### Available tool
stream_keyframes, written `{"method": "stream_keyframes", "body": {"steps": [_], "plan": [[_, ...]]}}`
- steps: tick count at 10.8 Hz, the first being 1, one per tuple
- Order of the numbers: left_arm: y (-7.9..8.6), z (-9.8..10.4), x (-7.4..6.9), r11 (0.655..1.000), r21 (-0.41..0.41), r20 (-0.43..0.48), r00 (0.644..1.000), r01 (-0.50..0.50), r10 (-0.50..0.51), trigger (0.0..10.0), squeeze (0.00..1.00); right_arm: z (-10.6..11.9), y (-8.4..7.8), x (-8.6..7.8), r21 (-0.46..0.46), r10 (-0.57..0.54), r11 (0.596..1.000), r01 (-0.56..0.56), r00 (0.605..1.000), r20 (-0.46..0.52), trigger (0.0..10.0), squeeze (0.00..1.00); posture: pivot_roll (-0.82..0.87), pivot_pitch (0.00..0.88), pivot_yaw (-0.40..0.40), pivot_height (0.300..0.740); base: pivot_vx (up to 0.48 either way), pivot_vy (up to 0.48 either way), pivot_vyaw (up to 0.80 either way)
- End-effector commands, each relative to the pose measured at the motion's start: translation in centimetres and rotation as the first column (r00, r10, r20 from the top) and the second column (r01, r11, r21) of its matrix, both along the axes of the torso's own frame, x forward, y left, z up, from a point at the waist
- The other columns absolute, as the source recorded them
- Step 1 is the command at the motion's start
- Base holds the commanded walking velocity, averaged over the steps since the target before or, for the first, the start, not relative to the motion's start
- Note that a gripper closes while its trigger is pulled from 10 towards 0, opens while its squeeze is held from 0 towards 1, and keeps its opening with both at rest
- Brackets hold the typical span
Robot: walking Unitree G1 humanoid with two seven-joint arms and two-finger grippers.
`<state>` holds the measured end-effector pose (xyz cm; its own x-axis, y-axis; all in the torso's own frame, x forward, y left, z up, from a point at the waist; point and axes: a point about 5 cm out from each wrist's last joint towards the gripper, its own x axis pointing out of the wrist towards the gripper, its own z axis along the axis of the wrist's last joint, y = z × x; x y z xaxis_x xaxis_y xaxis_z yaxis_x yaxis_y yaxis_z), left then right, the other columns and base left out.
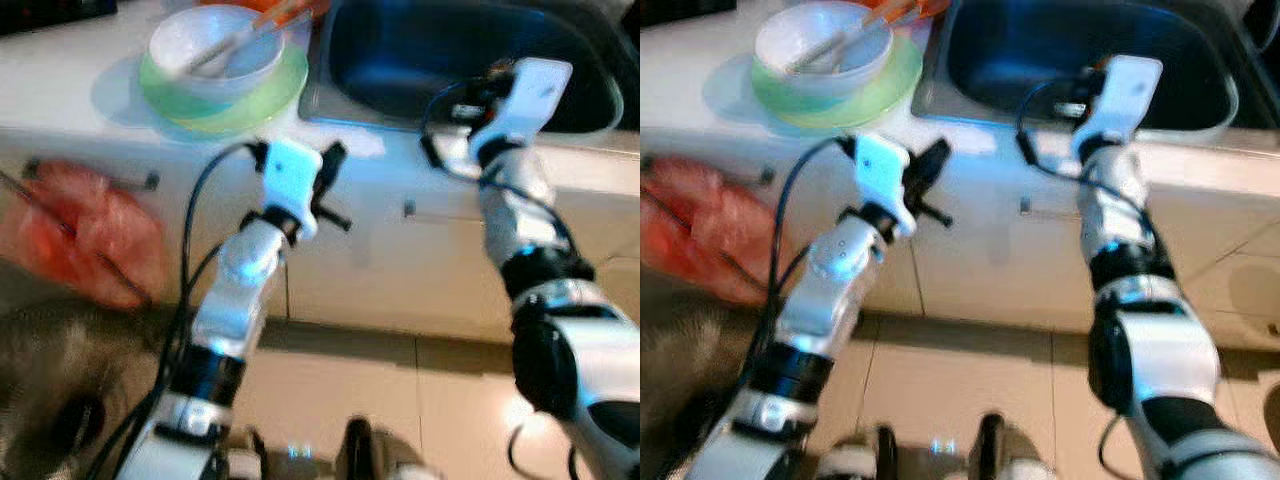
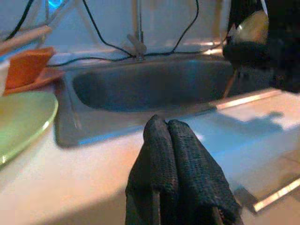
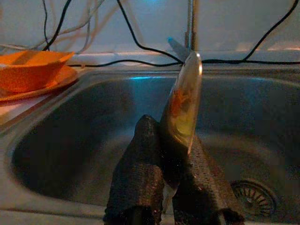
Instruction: Kitchen organization
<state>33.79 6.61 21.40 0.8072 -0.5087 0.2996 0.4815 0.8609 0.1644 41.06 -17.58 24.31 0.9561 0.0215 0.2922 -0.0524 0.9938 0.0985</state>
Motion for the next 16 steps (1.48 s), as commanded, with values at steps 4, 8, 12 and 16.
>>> {"method": "stream_keyframes", "body": {"steps": [4,8,12,16], "plan": [[-0.5,0.5,-0.1,1.0,-0.003,0.016,1.0,0.014,-0.014,10.0,0.0,0.0,-0.2,0.0,-0.002,0.001,1.0,-0.001,1.0,-0.008,10.0,0.0,0.19,0.225,-0.06,0.74,0.314,0.0,0.0],[-1.0,0.7,-0.5,0.998,-0.018,0.032,0.998,0.056,-0.056,10.0,0.0,-0.1,-0.3,0.1,0.012,-0.005,1.0,0.005,1.0,-0.011,10.0,0.0,0.19,0.218,-0.056,0.74,0.239,0.0,0.0],[-1.9,0.5,-1.4,0.992,-0.028,0.03,0.992,0.124,-0.123,10.0,0.0,-0.5,-0.4,0.1,0.008,-0.011,1.0,0.011,0.999,-0.037,10.0,0.0,0.19,0.219,-0.055,0.74,0.0,0.0,-0.4],[-2.0,0.6,-1.6,0.99,-0.036,0.026,0.991,0.134,-0.133,10.0,0.0,-0.5,-0.4,0.1,0.014,-0.02,1.0,0.021,0.999,-0.036,10.0,0.0,0.19,0.225,-0.057,0.74,0.0,0.0,0.0]]}}
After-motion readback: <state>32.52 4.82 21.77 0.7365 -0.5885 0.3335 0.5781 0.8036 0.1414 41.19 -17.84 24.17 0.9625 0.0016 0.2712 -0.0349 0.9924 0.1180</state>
